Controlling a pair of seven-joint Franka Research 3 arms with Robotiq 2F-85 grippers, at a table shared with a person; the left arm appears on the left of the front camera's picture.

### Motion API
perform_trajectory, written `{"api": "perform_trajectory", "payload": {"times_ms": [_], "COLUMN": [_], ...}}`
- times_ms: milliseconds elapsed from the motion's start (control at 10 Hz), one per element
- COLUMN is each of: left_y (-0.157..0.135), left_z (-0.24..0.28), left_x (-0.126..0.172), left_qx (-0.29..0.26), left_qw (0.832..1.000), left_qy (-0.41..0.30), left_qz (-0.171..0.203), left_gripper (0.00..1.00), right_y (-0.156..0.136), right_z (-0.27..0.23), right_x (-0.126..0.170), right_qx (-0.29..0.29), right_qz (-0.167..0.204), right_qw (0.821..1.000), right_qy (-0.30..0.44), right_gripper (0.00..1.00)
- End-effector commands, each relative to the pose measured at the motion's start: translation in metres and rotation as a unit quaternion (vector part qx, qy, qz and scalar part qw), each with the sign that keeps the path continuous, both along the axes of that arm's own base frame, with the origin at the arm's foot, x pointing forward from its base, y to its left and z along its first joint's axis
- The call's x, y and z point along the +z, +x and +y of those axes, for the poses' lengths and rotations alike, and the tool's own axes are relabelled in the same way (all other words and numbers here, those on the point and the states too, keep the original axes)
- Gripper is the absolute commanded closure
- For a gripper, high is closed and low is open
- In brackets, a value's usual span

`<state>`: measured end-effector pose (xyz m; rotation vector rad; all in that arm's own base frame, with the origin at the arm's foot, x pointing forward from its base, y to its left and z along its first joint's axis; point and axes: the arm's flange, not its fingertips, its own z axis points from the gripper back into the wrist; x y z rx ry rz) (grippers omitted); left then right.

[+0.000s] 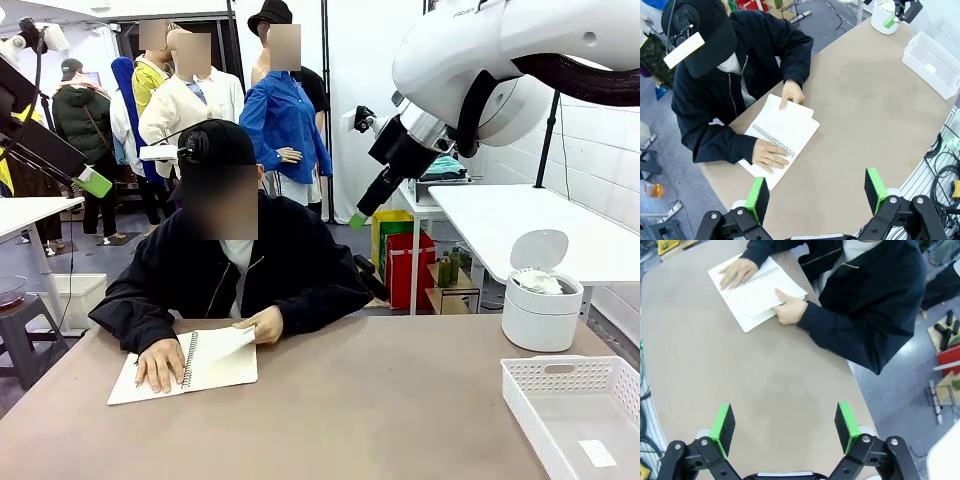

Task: Sort the paper based on its condition.
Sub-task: If a person hands you a paper, place it in the Organizing basket , and if it's crumpled, put it in the Trash can.

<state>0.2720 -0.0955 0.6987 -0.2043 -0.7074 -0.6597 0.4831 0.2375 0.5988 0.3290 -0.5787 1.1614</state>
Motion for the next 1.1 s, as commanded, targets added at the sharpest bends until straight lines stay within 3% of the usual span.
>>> {"api": "perform_trajectory", "payload": {"times_ms": [0,1000], "left_y": [-0.0001,-0.0001], "left_z": [0.0005,0.0005], "left_x": [0.0004,0.0004], "left_qx": [0.001,0.001], "left_qw": [1.0,1.0], "left_qy": [0.0,0.0], "left_qz": [-0.001,-0.001], "left_gripper": [0.0,0.0], "right_y": [-0.0032,-0.0032], "right_z": [-0.0009,-0.0009], "right_x": [-0.002,-0.002], "right_qx": [0.0,0.0], "right_qz": [0.001,0.001], "right_qw": [1.0,1.0], "right_qy": [-0.001,-0.001], "right_gripper": [0.0,0.0]}}
